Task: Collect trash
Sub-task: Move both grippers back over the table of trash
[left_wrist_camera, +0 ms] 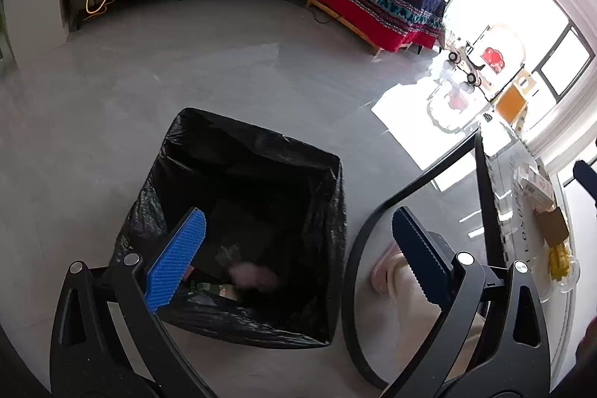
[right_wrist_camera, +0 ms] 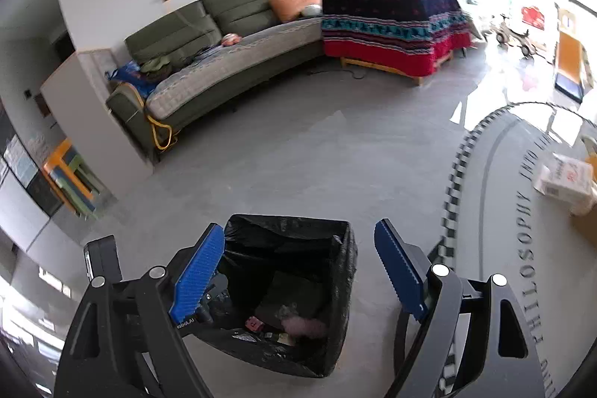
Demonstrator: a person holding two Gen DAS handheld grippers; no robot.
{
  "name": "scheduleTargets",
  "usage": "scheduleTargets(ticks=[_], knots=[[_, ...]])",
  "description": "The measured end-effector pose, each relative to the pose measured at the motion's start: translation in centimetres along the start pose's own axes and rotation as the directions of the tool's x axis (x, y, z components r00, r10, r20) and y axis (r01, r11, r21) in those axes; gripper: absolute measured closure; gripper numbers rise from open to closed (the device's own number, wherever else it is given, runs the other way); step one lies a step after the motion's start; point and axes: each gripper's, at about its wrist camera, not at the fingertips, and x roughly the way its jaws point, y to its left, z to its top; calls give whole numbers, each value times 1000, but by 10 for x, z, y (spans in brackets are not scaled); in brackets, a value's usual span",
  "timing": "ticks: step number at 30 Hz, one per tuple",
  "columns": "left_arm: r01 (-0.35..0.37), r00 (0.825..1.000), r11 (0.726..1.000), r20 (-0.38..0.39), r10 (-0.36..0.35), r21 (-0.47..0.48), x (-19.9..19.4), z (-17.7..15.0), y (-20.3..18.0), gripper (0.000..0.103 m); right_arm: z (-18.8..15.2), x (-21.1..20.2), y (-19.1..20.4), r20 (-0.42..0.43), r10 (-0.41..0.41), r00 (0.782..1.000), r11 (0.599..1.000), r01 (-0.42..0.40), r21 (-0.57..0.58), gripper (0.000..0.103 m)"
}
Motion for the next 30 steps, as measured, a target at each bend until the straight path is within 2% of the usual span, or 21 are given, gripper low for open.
scheduleTargets(ticks=[4, 8, 14, 21, 28, 30], knots=[[7, 1000, 999, 15, -7, 50, -4, 1, -28, 6, -6, -28, -27, 52, -40, 998, 999, 38, 29, 20], [77, 997, 995, 3, -78, 68, -4, 3, -58, 6, -12, -57, -60, 88, -96, 991, 993, 89, 80, 20], [110, 994, 973, -2, -112, 203, -3, -2, -123, 6, -25, -93, -115, 95, -207, 974, 967, 189, 171, 20], [197, 980, 943, -38, -194, 267, 3, -11, -183, 6, -42, -125, -171, 81, -305, 949, 928, 277, 250, 20], [217, 976, 881, -68, -208, 421, 8, -20, -254, 6, -57, -155, -226, 57, -420, 906, 866, 381, 324, 20], [242, 970, 848, -93, -225, 472, 11, -25, -277, 6, -63, -163, -243, 47, -437, 898, 850, 396, 349, 20]])
